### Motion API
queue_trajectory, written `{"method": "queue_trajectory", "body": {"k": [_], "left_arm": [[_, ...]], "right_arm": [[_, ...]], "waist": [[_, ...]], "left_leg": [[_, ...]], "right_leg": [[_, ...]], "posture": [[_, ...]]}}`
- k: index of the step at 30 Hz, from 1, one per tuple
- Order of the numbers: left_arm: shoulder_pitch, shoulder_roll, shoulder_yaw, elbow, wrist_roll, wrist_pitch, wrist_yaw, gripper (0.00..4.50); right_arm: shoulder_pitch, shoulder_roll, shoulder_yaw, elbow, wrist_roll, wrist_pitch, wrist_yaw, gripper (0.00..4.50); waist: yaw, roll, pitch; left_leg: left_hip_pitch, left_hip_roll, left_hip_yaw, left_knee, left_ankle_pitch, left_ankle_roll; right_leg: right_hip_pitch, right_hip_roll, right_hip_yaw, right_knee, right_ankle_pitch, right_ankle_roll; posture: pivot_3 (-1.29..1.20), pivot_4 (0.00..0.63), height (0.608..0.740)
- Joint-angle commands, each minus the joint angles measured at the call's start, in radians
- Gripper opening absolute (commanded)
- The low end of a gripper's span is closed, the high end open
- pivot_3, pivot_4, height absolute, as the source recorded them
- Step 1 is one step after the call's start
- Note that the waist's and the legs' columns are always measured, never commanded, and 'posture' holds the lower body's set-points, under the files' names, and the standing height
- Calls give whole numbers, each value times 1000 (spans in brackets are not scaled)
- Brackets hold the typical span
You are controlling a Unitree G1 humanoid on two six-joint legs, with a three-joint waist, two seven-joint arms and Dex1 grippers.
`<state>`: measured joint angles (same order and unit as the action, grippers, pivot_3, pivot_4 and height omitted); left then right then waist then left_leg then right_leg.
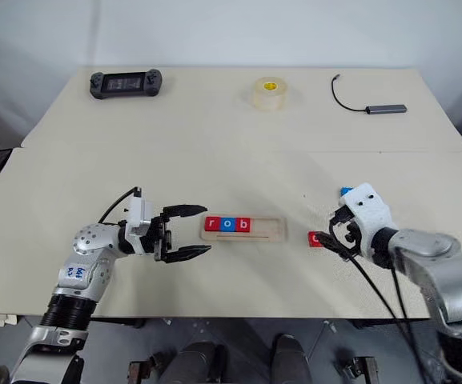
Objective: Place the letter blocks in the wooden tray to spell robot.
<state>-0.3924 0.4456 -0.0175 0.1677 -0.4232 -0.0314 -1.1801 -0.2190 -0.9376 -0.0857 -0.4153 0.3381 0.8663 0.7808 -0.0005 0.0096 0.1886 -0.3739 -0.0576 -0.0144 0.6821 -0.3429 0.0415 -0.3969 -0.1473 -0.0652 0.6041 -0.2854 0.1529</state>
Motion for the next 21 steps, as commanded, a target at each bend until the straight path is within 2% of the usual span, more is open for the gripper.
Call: {"method": "queue_trajectory", "body": {"k": [1,4,10,14,16,18,21], "left_arm": [[-3,5,14,-32,2,-17,11,4500],[-1,6,9,-39,0,-17,9,4500],[14,10,5,-69,4,-17,20,4500],[32,14,7,-91,2,-13,28,4500],[38,18,11,-97,2,-11,33,4500],[41,21,13,-102,1,-9,37,4500],[42,23,13,-105,1,-8,40,4500]], "right_arm": [[-52,-65,67,174,-30,-290,244,4150],[-112,-70,114,294,-40,-395,351,4150],[-206,-26,217,442,-114,-516,433,4150],[-211,-23,248,472,-144,-537,468,2910],[-212,-21,251,485,-155,-551,476,2102],[-214,-17,248,494,-160,-559,483,1476],[-232,-12,244,501,-163,-575,490,1448]], "waist": [[-1,0,0],[-1,-1,0],[1,-1,0],[7,0,0],[7,0,0],[9,0,0],[12,0,0]], "left_leg": [[0,0,0,0,0,0],[0,1,0,1,0,0],[0,1,-1,1,0,0],[0,1,-3,1,0,-1],[0,1,-3,1,0,-1],[0,1,-3,1,0,-1],[0,1,-3,2,0,-1]], "right_leg": [[0,0,0,0,0,0],[1,0,-1,-1,0,0],[2,-1,-3,-2,0,1],[3,-1,-4,-4,0,1],[3,-1,-5,-4,0,1],[3,-1,-5,-4,0,1],[3,-1,-5,-4,0,1]], "posture": [[0,150,740],[0,150,740],[0,150,740],[0,150,740],[0,150,740],[0,150,740],[0,150,740]]}}
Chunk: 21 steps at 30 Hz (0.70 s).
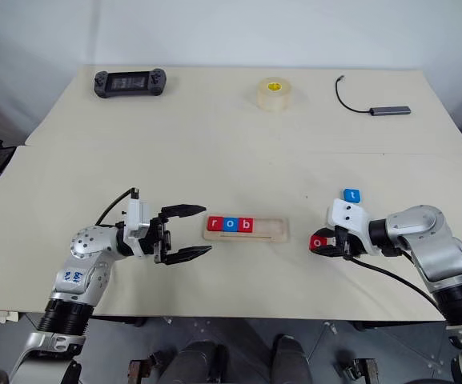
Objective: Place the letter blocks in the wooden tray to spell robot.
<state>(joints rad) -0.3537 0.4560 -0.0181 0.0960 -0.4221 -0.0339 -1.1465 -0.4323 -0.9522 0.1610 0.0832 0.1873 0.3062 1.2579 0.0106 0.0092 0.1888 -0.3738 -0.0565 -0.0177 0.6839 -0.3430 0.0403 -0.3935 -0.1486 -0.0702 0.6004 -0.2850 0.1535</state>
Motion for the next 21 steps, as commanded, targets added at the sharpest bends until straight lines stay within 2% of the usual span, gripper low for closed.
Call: {"method": "queue_trajectory", "body": {"k": [1,7,14,21], "left_arm": [[3,13,13,-34,0,-5,8,4500],[3,18,13,-31,-2,-7,6,4500],[14,16,12,-37,-1,-9,14,4500],[46,12,14,-74,-4,-6,48,4500]], "right_arm": [[-24,4,-5,4,-13,-20,16,1448],[-130,26,7,-42,11,4,74,1448],[-335,194,148,-35,-49,118,58,1448],[-385,281,210,27,-111,131,21,1448]], "waist": [[1,0,0],[0,0,0],[-12,0,0],[-8,0,0]], "left_leg": [[0,0,0,0,0,0],[0,0,0,0,0,0],[0,1,0,0,0,-1],[-1,-1,-2,0,0,-1]], "right_leg": [[0,0,0,0,0,0],[-1,0,0,0,0,0],[-1,1,0,0,0,0],[-1,0,-1,1,0,0]], "posture": [[0,150,740],[0,150,740],[0,150,740],[0,150,740]]}}
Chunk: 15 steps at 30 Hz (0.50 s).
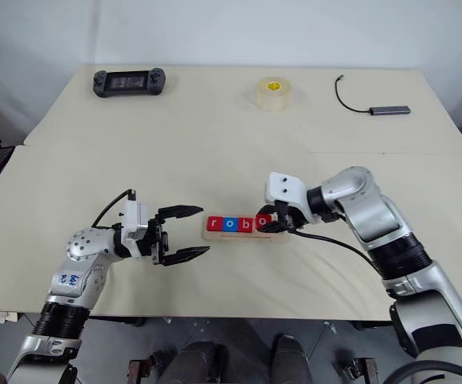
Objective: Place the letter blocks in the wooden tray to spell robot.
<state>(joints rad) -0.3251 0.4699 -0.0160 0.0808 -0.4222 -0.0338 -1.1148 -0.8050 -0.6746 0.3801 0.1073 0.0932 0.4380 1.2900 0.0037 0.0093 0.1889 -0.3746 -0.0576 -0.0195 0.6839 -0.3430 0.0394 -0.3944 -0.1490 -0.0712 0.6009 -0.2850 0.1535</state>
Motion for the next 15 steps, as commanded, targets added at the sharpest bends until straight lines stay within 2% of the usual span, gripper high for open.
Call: {"method": "queue_trajectory", "body": {"k": [1,15], "left_arm": [[26,0,12,-66,-4,-6,19,4500],[41,11,20,-92,-8,1,46,4500]], "right_arm": [[-13,9,-8,8,-20,-2,-15,1448],[-15,69,-7,55,-39,-13,-35,1448]], "waist": [[-3,0,0],[-5,0,0]], "left_leg": [[0,0,0,0,0,0],[0,1,1,0,0,0]], "right_leg": [[0,0,0,0,0,0],[-1,1,0,1,0,0]], "posture": [[0,150,740],[0,150,740]]}}
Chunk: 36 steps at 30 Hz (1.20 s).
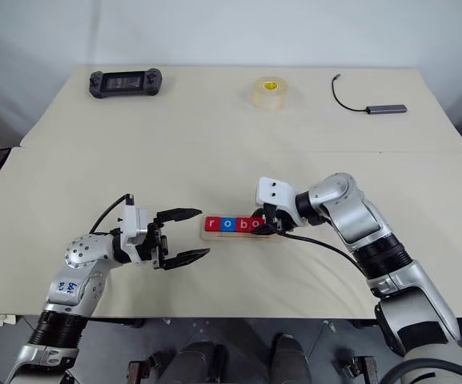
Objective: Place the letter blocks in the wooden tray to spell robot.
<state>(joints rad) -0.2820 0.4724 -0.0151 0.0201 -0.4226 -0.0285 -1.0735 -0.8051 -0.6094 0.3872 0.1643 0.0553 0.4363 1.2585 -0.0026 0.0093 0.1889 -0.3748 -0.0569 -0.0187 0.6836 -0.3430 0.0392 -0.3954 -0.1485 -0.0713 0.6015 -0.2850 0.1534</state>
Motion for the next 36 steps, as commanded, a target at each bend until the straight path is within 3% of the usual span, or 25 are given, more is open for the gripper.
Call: {"method": "queue_trajectory", "body": {"k": [1,2,3,10,17,21,31,36], "left_arm": [[-1,9,19,-33,-7,-4,6,4500],[0,8,18,-34,-7,-4,7,4500],[1,7,18,-35,-7,-4,7,4500],[2,2,14,-39,-8,-3,10,4500],[-7,-2,11,-29,-7,-6,7,4500],[-9,-2,10,-25,-6,-6,4,4500],[-20,-3,8,-16,-6,-4,-2,4500],[-22,-5,6,-17,-5,-2,-2,4500]], "right_arm": [[-14,5,-16,0,-1,-8,-3,1448],[-14,4,-18,2,-2,-8,-2,1448],[-13,1,-19,2,-3,-6,-1,2219],[-2,-27,-34,-32,3,3,14,4473],[1,-37,-76,-83,31,25,-2,4473],[18,-36,-97,-125,44,61,-20,3565],[45,8,-69,-147,25,85,-82,16],[58,9,-43,-141,9,100,-99,16]], "waist": [[1,0,0],[1,0,0],[1,0,0],[0,0,0],[0,0,0],[1,0,0],[0,0,0],[1,0,0]], "left_leg": [[0,0,0,0,0,0],[0,0,0,0,0,0],[0,0,0,0,0,0],[0,0,0,0,0,0],[0,0,0,0,0,0],[0,0,0,0,0,0],[0,0,0,0,0,0],[0,0,0,0,0,0]], "right_leg": [[0,0,0,0,0,0],[0,0,0,0,0,0],[0,0,0,0,0,0],[0,0,0,0,0,0],[0,0,0,0,0,0],[0,0,0,0,0,0],[0,0,0,0,0,0],[0,0,0,0,0,0]], "posture": [[0,150,740],[0,150,740],[0,150,740],[0,150,740],[0,150,740],[0,150,740],[0,150,740],[0,150,740]]}}
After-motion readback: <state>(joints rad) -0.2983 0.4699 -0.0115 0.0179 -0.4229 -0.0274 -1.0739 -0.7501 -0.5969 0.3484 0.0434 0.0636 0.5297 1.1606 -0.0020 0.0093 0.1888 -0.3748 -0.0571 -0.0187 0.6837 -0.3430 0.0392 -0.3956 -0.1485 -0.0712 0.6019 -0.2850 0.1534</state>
